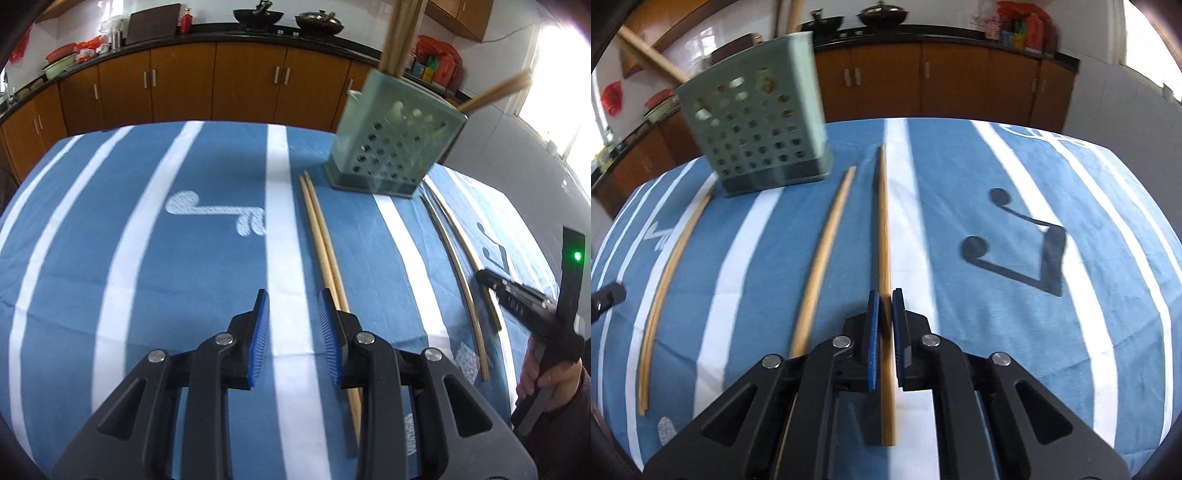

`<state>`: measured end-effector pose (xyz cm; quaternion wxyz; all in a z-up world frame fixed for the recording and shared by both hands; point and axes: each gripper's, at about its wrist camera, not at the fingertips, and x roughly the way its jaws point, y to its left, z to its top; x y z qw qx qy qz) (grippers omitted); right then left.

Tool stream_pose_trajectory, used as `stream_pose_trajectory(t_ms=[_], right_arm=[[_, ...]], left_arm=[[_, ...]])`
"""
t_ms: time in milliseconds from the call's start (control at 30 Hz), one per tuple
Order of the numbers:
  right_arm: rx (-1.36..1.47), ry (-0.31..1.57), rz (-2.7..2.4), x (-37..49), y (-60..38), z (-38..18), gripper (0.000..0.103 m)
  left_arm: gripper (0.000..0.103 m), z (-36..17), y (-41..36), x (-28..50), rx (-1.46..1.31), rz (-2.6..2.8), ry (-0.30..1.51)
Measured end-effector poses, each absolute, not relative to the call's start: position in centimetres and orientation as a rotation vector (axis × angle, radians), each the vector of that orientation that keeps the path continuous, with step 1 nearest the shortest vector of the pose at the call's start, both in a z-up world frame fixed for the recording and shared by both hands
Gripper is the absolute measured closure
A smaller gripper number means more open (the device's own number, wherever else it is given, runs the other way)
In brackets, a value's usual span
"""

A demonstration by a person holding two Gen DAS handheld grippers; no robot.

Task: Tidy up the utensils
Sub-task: 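Grasp a fourth chopstick with the right gripper while the left gripper grasps one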

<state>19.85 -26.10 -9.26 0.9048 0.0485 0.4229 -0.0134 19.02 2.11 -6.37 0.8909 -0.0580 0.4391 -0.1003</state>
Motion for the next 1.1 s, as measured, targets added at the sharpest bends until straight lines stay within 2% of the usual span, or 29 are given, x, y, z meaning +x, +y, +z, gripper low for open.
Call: stream_pose_trajectory(t_ms=[533, 633, 833, 933, 1100], right_arm=[[0.107, 0.862, -0.067, 19.5, -27.6, -9.3, 0.095], [0.106, 0.861, -0.068, 19.5, -27.6, -9.3, 0.095], [0.089, 0.860, -0.063, 19.4, -27.3, -9.3, 0.095], [0.090, 0.857, -0.051, 19.1, -27.3, -9.3, 0.095], [0.069, 0.854, -0.038, 19.3, -27.0, -9.3, 0.095]], left_arm=[[0.080, -8.6, -1.1, 19.0, -0.012, -0.208, 0.953], [0.085, -8.9, -0.8, 19.1, 0.003, -0.175, 0.952], [0.085, -8.9, -1.1, 19.4, -0.006, -0.143, 0.936], [0.094, -9.0, -1.4, 19.4, 0.020, -0.124, 0.920], [0.095, -9.0, 0.2, 20.9, -0.024, -0.086, 0.924]])
